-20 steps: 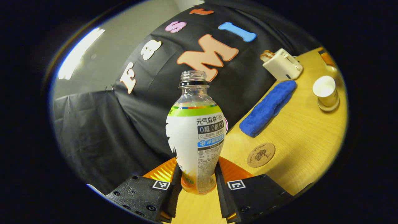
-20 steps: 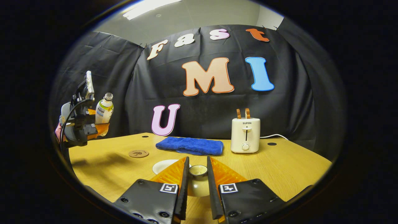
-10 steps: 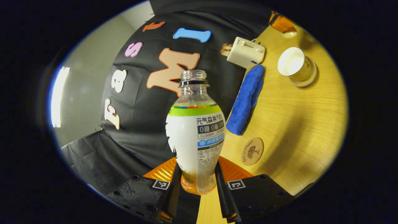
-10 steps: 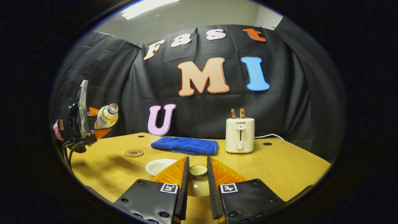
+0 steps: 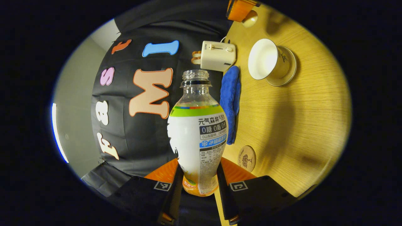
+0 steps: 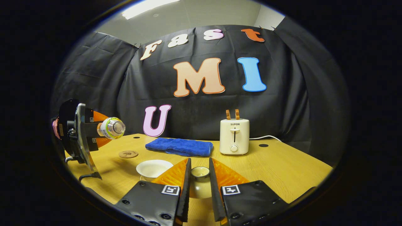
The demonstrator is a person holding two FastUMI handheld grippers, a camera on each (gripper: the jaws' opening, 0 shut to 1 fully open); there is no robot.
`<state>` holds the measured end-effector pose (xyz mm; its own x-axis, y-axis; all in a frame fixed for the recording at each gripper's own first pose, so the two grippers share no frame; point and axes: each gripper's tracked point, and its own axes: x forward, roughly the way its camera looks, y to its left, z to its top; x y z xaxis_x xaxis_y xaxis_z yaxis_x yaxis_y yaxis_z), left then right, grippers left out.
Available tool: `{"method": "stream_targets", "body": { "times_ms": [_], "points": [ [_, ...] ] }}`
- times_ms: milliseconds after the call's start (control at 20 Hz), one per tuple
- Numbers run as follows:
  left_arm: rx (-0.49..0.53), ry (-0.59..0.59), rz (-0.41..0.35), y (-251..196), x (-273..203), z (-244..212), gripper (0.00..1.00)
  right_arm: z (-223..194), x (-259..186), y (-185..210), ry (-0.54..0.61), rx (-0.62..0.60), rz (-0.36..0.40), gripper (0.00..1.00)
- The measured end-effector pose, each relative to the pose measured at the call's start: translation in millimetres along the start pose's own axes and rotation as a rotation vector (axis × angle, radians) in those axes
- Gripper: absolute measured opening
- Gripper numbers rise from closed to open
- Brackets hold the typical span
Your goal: Open the teacup lid with one hand, grasp the water bottle and pour water into the teacup with the other hand; after pouring, place the water bottle on the coaster and then close the teacup lid.
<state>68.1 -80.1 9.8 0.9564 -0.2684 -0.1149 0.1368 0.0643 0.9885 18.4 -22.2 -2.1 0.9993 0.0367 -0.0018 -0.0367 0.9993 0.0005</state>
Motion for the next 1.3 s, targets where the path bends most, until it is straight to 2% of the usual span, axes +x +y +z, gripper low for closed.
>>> {"method": "stream_targets", "body": {
  "times_ms": [250, 1250, 1300],
  "points": [
    [0.077, -0.011, -0.041, -8.0, 8.0, 9.2, 0.52, 0.1, 0.3, -3.6, -0.001, -0.001, -0.009, 0.34],
    [0.285, 0.003, -0.078, -11.2, 14.6, 20.5, 0.52, 0.3, 0.1, -9.8, -0.002, -0.002, -0.024, 0.34],
    [0.303, 0.003, -0.077, -10.2, 15.3, 22.6, 0.54, 0.4, 0.2, -10.5, -0.002, -0.002, -0.025, 0.34]
  ]
}}
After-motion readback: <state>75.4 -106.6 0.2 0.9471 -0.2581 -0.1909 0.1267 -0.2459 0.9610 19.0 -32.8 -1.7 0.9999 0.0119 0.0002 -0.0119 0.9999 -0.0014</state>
